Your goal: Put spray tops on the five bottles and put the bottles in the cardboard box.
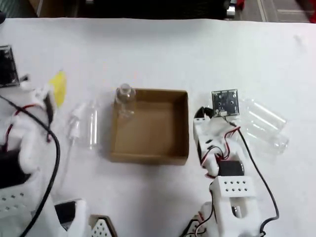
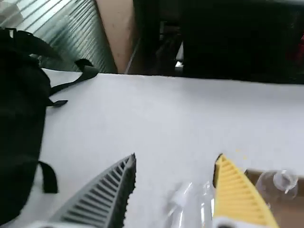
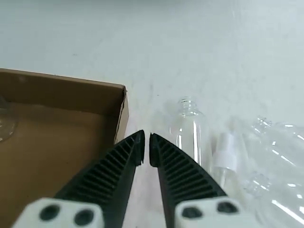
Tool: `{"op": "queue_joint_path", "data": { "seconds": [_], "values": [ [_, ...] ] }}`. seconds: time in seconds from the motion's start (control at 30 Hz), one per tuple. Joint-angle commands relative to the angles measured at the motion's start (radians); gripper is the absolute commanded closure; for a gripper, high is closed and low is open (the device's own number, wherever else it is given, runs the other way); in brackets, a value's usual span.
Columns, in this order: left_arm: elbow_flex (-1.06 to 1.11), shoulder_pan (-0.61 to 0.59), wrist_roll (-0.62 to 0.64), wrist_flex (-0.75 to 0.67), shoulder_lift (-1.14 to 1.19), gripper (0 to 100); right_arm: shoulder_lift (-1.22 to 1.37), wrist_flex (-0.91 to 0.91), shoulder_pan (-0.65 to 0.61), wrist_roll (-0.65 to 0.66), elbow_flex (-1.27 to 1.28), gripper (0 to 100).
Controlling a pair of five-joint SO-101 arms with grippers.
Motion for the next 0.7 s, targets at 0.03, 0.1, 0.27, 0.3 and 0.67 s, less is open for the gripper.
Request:
{"op": "queue_joint_path", "data": {
  "seconds": [0.03, 0.1, 0.27, 0.3, 0.67],
  "values": [
    [-0.046, -0.071, -0.287, 0.227, -0.022, 76, -0.001, -0.022, 0.004, 0.012, -0.008, 98.4],
    [0.0, -0.081, -0.338, 0.233, -0.022, 76, -0.001, -0.022, 0.004, 0.012, -0.008, 98.4],
    [0.143, -0.054, -0.365, 0.109, 0.03, 81, -0.001, -0.084, -0.005, 0.071, 0.04, 98.4],
    [0.149, -0.047, -0.382, 0.095, 0.079, 84, -0.001, -0.113, -0.005, 0.092, 0.057, 98.4],
    [-0.485, 0.008, -0.29, 0.33, 0.975, 79, -0.001, -0.213, -0.005, 0.127, 0.104, 98.4]
  ]
}}
